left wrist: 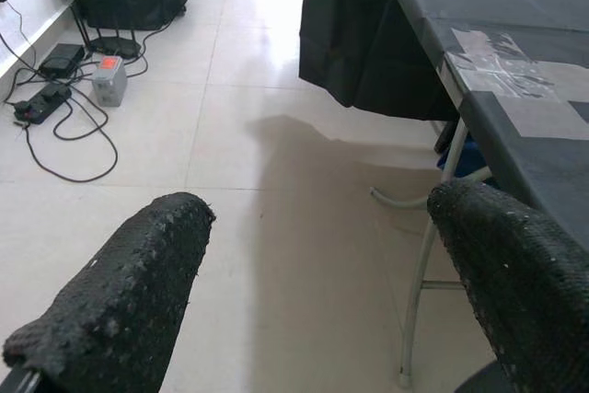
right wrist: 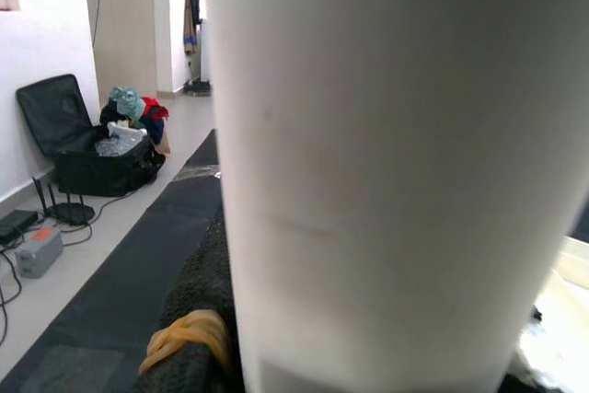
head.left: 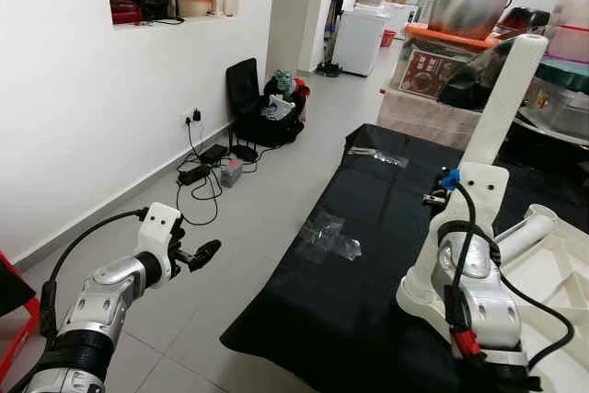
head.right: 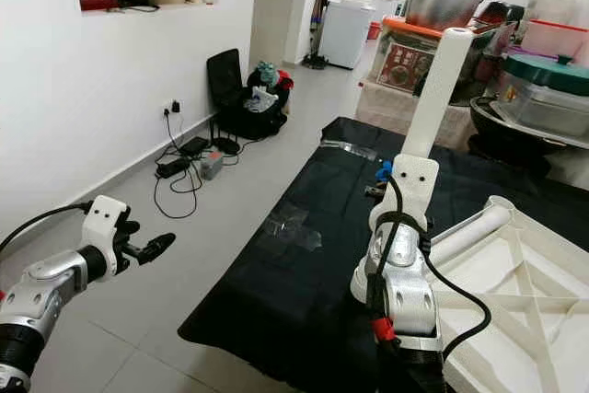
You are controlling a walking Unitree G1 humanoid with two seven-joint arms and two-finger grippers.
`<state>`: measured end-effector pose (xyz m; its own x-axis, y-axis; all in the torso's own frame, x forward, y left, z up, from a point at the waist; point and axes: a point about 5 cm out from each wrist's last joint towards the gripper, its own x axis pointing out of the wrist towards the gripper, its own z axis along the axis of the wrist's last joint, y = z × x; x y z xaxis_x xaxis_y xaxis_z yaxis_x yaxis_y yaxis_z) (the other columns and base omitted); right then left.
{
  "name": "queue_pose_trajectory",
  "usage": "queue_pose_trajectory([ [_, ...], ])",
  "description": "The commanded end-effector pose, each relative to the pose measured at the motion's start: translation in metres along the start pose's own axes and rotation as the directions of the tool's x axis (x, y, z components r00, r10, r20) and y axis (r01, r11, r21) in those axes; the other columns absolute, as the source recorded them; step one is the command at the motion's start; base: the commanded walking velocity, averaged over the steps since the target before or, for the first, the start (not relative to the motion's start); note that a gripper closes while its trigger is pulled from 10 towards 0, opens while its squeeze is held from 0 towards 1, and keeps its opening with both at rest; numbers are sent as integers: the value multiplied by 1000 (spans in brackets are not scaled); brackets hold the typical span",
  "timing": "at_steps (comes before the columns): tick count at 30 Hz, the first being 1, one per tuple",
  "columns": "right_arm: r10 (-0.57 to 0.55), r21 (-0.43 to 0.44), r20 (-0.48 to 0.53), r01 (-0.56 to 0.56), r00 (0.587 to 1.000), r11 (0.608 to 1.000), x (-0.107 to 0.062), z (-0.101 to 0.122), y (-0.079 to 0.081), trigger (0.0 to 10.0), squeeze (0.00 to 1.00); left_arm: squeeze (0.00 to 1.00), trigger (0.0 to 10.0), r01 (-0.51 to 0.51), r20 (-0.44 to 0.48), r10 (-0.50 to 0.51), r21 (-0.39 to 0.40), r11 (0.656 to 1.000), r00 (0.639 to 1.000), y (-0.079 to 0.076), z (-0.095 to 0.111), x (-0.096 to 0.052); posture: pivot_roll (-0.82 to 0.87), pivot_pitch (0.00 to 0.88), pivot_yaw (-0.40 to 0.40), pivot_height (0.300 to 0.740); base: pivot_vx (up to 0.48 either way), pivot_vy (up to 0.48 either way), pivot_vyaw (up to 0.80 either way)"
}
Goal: Building children table
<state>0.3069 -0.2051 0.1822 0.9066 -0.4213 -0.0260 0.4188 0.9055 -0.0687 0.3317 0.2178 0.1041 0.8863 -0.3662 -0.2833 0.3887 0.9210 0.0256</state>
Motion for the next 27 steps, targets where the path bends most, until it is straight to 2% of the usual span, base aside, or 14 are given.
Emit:
queue_pose_trajectory([
  [1, -80, -100, -285, 53, 955, 994, -4, -58, -14, 10000, 0, 0, 10000, 9, -2, -9, -12, 1000, 1000, -4, -1, 3, 38, 0, -97, 740, 0, 0, 0],
  [14, -124, -73, -299, 107, 946, 992, 2, -57, -20, 10000, 0, 0, 10000, 16, -9, -16, -17, 1000, 1000, -6, -2, 5, 34, 0, -94, 740, 0, 0, 0],
  [20, -181, -41, -294, 176, 939, 983, 14, -52, -31, 10000, 0, 0, 10000, 23, -16, -23, -21, 1000, 1000, -8, -4, 5, 36, 0, -95, 740, 0, 0, 0],
  [27, -241, -4, -314, 252, 919, 968, 18, -52, -40, 10000, 0, 0, 10000, 23, -22, -23, -22, 1000, 999, -8, -5, 4, 37, 0, -95, 740, 0, 0, 0],
])
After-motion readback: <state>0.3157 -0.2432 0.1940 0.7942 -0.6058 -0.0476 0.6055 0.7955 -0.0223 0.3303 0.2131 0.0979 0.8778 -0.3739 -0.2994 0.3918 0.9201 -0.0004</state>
